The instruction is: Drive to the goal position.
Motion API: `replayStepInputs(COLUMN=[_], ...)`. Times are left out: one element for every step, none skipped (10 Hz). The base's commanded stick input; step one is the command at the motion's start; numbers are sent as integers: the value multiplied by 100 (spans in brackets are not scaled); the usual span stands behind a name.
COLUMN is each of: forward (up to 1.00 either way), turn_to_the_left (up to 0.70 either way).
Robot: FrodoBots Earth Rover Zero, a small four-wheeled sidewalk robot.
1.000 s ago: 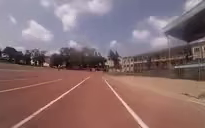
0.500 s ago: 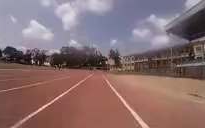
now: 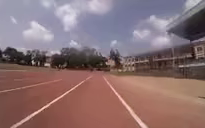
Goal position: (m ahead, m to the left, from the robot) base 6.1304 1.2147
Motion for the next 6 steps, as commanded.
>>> replayStepInputs(forward=[70,70,70,70,70,70], turn_to_the_left=[0,0,0,0,0,0])
